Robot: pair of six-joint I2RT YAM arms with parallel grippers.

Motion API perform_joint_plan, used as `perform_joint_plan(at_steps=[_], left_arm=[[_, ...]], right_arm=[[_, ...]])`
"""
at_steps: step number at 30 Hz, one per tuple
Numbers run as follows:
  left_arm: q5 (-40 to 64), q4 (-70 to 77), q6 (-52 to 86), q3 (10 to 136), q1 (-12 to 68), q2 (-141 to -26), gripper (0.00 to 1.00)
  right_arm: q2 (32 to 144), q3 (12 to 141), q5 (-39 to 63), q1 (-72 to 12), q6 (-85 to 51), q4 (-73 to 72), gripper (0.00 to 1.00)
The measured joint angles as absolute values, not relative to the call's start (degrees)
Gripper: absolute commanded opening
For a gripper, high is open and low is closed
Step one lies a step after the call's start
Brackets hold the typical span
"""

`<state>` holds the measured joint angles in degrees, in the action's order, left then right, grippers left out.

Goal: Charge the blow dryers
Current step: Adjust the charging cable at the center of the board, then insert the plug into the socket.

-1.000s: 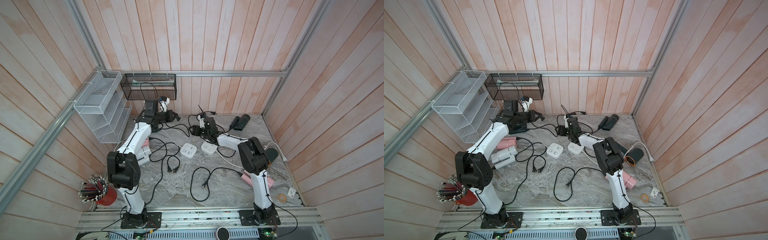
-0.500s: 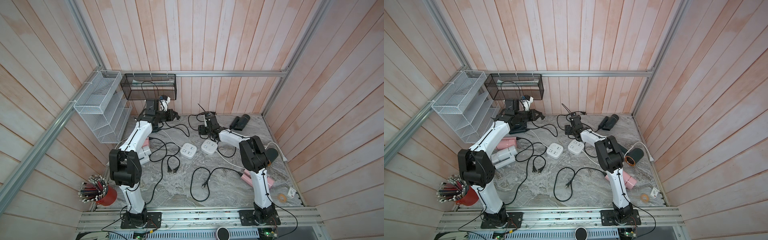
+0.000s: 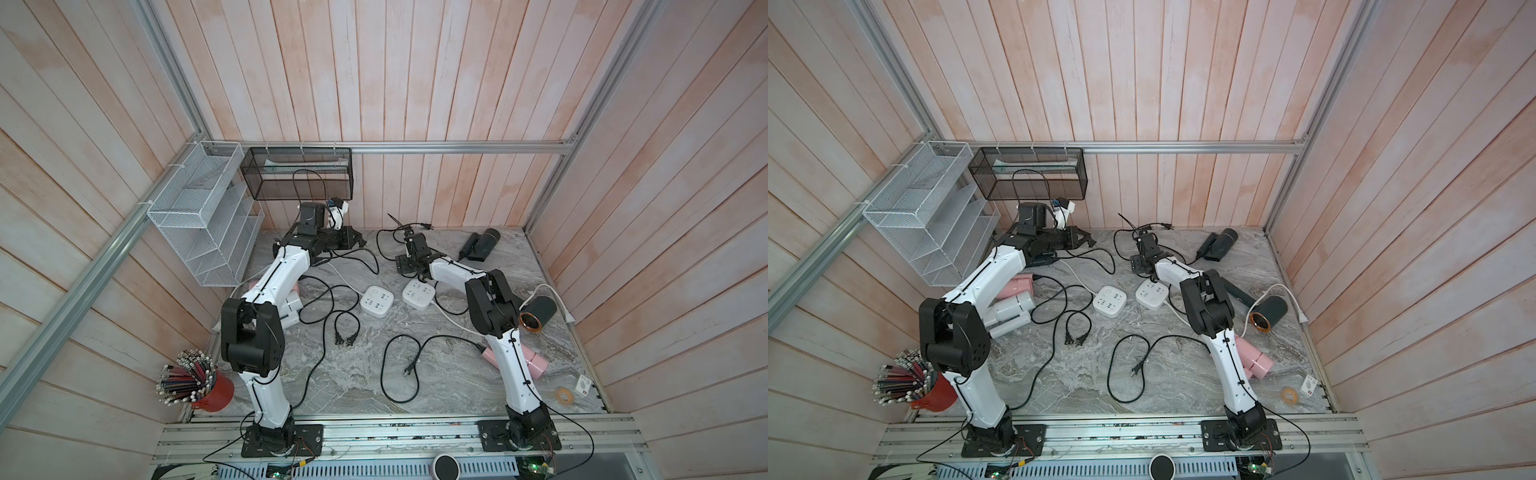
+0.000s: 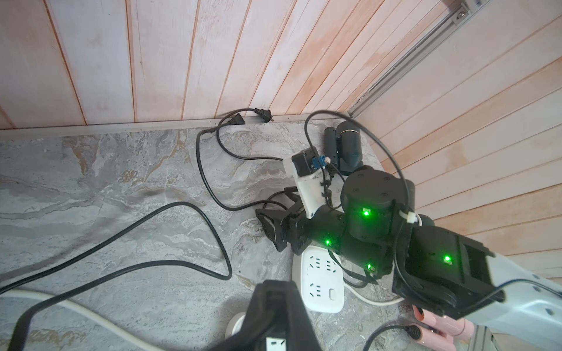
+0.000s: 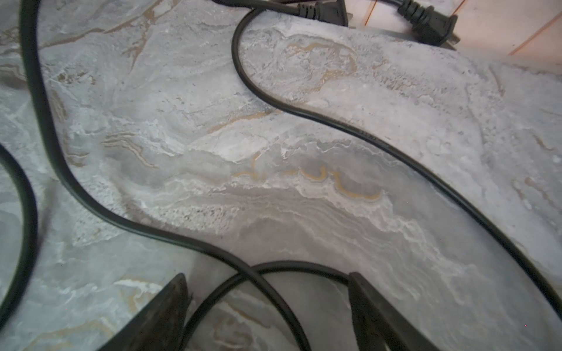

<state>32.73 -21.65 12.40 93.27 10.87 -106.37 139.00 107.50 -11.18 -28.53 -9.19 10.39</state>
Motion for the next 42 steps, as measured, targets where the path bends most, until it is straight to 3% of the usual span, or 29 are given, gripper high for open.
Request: perform_joint_plan(at_steps=[11, 21, 34, 42], left_arm=[[32.7, -21.6, 11.6, 92.6, 11.0, -105.3, 0.1], [29.6, -21.9, 7.7, 92.6, 13.2, -105.3, 0.1], [27.1, -18.8, 3.1, 85.9, 17.1, -104.4, 0.1], [23.8, -14.3, 2.5, 79.4, 21.1, -104.2, 0.1]], right_arm=[[138.2, 106.0, -15.0, -23.9, -9.0, 10.7, 0.75], [132.7, 98.0, -15.8, -16.8, -11.2, 10.2, 0.75], [104.7, 71.4, 5.5, -19.5, -15.0, -2.7, 0.72], [92.2, 54.0, 14.7, -24.7, -19.2, -9.3, 0.55]])
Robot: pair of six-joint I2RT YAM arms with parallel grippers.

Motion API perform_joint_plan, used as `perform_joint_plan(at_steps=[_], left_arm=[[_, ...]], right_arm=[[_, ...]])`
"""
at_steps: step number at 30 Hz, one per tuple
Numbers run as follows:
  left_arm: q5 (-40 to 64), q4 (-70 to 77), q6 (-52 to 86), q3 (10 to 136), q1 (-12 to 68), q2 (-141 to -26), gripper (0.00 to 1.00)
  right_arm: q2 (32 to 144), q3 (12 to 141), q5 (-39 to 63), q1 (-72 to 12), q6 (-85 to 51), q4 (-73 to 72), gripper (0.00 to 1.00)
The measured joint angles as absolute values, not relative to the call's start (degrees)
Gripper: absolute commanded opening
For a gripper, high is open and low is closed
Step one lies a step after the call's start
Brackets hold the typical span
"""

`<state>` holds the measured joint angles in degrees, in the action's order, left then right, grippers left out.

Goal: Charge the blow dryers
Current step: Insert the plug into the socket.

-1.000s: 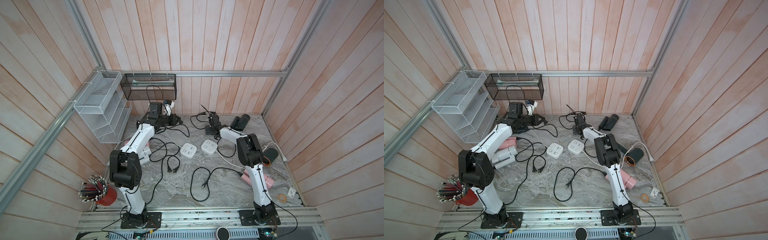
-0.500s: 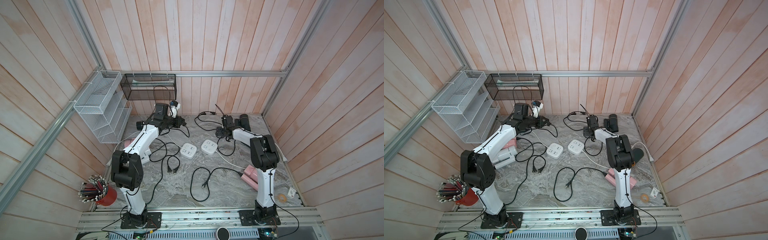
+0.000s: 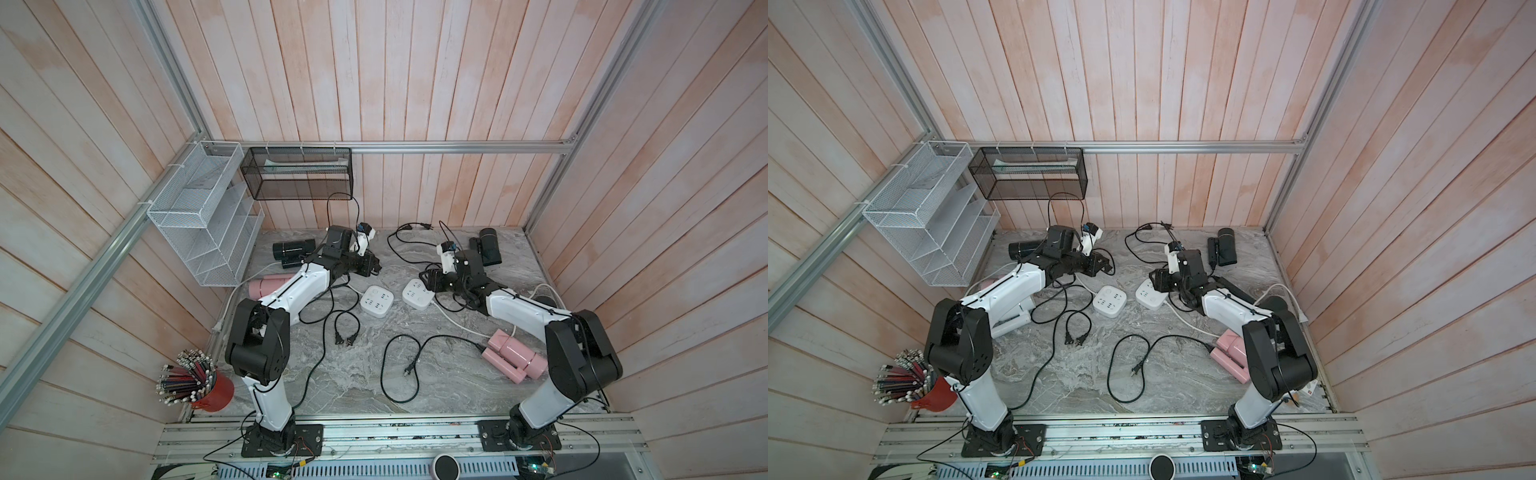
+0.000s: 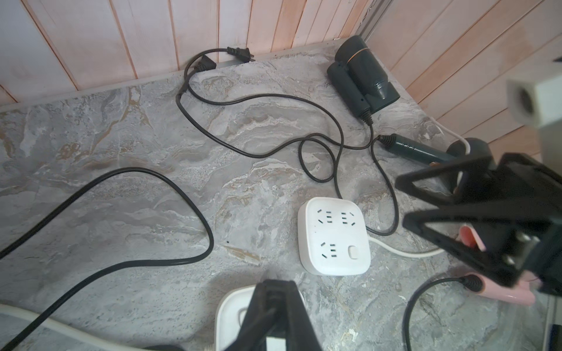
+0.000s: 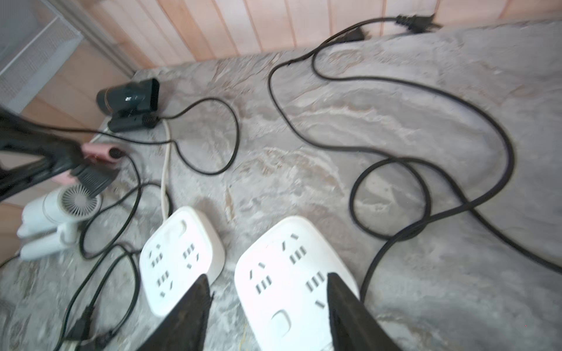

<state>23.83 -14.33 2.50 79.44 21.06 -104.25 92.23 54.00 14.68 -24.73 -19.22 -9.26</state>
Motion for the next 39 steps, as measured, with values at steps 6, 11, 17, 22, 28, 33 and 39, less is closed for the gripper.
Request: perform_joint_plan(at_steps=[6, 11, 17, 22, 28, 33, 39], left_arm=[[20.2, -10.8, 1.0, 75.0, 24.4, -104.1, 0.1], [19.3, -8.4, -0.3, 73.5, 25.3, -104.1, 0.1], [19.0, -6.4, -1.4, 72.6, 25.2, -104.1, 0.1], [18.9, -5.2, -1.8, 70.7, 25.2, -104.1, 0.1], [18.5, -3.5, -1.5, 67.7, 25.5, -104.2, 0.1], [18.1, -1.6, -0.6, 66.7, 25.7, -104.8, 0.1], [17.6, 0.9, 0.8, 65.5, 25.7, -105.7, 0.1]], right_arm=[[86.6, 45.3, 18.4, -28.6, -22.2, -13.5, 0.55], [82.8, 39.2, 19.6, -29.8, -24.5, -17.2, 0.55], [79.8, 35.6, 19.4, -30.6, -26.0, -18.7, 0.55], [79.3, 35.3, 19.2, -30.7, -26.7, -19.5, 0.57], [79.1, 35.1, 19.2, -30.9, -27.0, -19.8, 0.61], [78.9, 34.3, 19.2, -31.1, -27.1, -20.2, 0.63], [78.6, 33.1, 19.2, -31.2, -27.1, -20.6, 0.64]])
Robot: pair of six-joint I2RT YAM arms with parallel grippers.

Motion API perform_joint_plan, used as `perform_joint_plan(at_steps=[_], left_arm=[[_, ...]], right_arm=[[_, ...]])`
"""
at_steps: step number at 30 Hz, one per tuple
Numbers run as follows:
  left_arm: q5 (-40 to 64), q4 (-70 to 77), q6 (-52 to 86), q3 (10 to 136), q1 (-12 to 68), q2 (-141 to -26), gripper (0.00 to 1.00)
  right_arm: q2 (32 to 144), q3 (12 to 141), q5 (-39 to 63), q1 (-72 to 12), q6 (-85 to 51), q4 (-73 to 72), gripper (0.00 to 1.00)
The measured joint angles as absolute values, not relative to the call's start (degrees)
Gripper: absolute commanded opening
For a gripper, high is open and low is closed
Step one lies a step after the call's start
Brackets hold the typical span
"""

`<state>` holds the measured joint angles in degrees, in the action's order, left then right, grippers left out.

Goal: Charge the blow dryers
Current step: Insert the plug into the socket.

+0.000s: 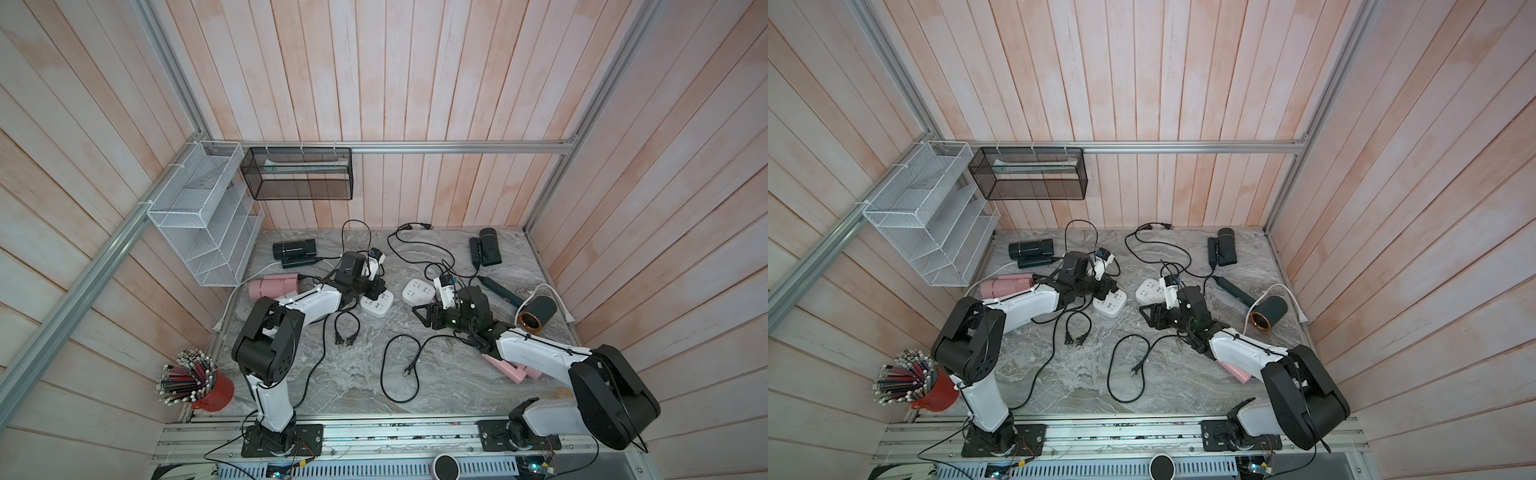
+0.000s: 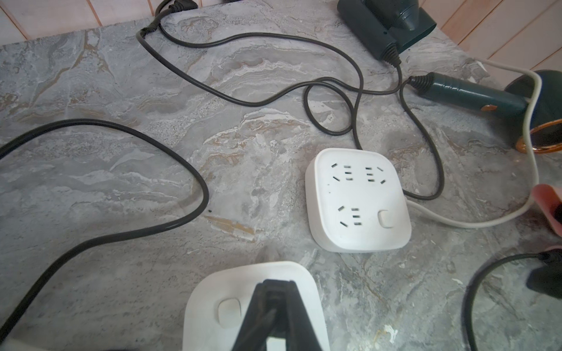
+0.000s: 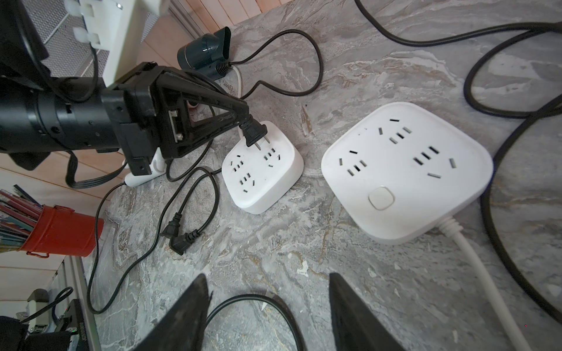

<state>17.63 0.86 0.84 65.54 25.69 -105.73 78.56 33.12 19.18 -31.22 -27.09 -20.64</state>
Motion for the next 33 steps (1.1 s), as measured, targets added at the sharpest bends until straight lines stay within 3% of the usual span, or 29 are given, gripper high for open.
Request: perform_joint_plan(at_steps=[33], left_arm=[[15.1, 3.6, 2.6, 63.4, 26.1, -106.1, 0.08]], right_arm=[[78.4, 32.5, 19.0, -31.4, -27.1, -21.0, 0.64]])
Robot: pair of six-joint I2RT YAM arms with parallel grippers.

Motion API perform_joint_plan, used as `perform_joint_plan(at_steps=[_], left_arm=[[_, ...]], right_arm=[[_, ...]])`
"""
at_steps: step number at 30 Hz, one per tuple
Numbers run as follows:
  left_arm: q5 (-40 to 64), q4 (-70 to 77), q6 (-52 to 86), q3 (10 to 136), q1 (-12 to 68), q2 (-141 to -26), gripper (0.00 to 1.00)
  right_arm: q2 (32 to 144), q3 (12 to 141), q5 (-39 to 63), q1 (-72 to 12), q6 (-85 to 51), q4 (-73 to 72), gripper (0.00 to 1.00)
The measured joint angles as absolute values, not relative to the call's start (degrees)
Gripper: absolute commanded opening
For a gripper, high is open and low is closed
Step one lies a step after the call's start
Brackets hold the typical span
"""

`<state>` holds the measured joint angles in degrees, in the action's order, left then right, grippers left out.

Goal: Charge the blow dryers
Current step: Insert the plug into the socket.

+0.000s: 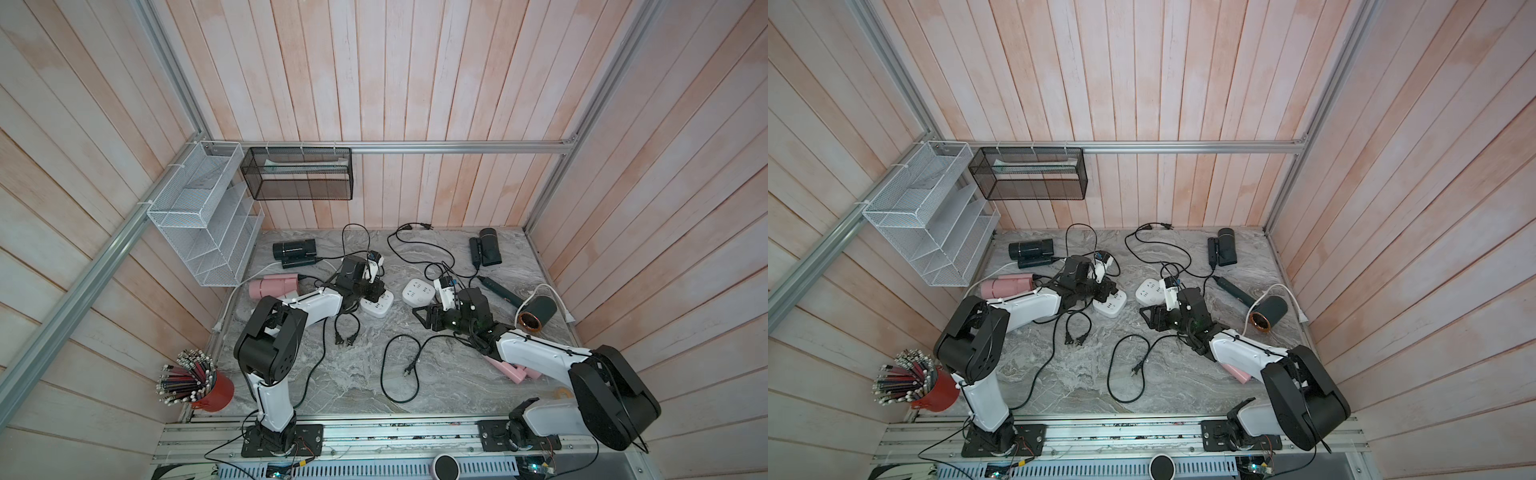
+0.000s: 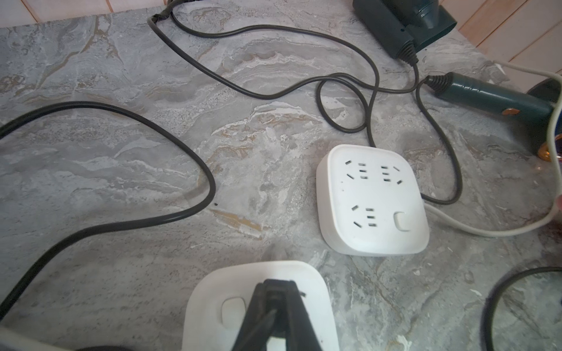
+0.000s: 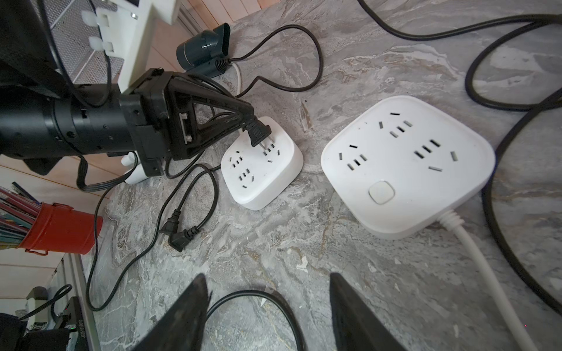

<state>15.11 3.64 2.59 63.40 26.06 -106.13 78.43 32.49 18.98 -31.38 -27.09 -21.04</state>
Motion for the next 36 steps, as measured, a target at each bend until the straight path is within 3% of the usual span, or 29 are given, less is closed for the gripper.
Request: perform_joint_plan(at_steps=[23, 36], left_arm=[[16.4, 2.5, 3.4, 63.2, 26.4, -106.1, 0.06], [8.6, 4.1, 3.2, 62.7, 29.6, -106.0, 0.06]], right_arm=[[78.6, 32.5, 17.9, -31.5, -27.0, -21.0, 0.66], [76.4, 32.5, 18.7, -31.5, -27.8, -20.6, 0.88]])
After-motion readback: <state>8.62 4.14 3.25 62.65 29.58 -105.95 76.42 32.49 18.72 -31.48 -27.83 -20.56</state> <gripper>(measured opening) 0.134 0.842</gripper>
